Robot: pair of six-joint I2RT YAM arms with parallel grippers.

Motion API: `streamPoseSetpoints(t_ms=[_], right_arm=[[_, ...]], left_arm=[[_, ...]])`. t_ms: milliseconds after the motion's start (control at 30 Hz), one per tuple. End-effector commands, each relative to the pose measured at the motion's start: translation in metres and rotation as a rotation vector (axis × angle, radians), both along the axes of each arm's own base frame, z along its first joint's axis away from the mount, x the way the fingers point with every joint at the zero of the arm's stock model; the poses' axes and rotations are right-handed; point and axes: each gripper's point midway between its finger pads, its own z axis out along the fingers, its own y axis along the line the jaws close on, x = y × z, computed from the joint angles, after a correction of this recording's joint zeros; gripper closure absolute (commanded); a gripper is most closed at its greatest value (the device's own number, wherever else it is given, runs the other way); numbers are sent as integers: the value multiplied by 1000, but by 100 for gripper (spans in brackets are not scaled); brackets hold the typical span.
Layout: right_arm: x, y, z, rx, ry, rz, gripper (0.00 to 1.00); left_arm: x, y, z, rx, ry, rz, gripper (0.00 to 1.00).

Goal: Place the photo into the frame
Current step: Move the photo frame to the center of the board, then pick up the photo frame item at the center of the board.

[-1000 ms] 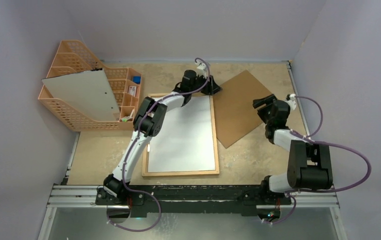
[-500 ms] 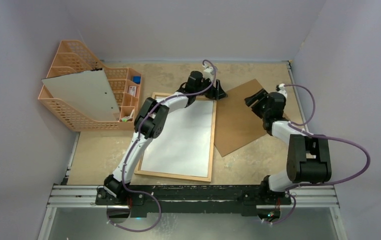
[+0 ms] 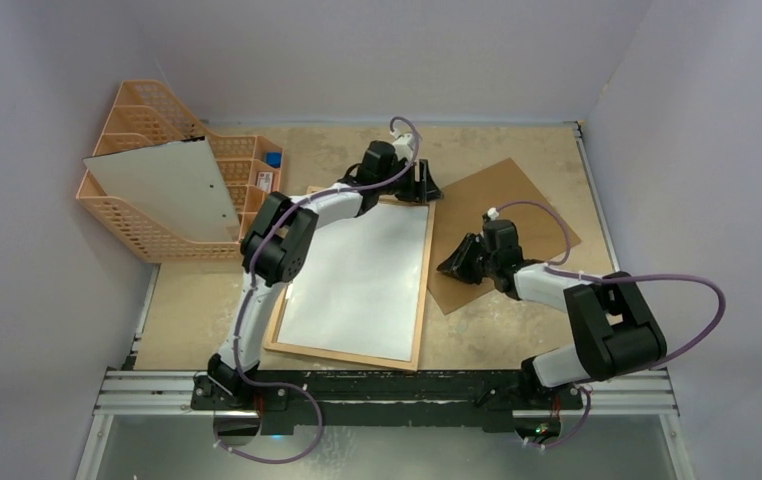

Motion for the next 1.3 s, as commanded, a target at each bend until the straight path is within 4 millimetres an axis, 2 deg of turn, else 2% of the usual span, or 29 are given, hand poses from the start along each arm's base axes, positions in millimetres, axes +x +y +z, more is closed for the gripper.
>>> streamPoseSetpoints(t_ms=[0,100,200,300,400,533,667,867,1000,1167,1267], right_arm=[[-15,18,7,55,17,50,74],[-22,23,4,61,35,87,74],[-33,28,-5,48,79,123,74],[-45,27,-15,28,113,131,74],[-56,28,-21,24,133,141,75],[-71,33,-24,36,152,182,76],[-84,34,-29,33,176,221,78],[-98,31,-27,27,173,257,82],[-93,22,-34,-34,184,214,81],[-77,-18,-59,-257,247,13,77],[-63,-20,-58,-256,228,-62,75]], left_arm=[[-25,-1,49,-53,-24,10,40],[-44,-2,51,-62,19,4,42],[-74,-10,46,-60,91,-16,45],[-101,-13,25,-5,169,10,46],[-118,-10,2,52,228,60,48],[-137,-11,-12,52,287,67,49],[-137,-1,-25,118,295,143,49],[-125,5,-22,169,235,198,50],[-118,2,-18,174,200,195,51],[-112,4,-16,203,165,206,50],[-109,5,-13,203,146,211,47]])
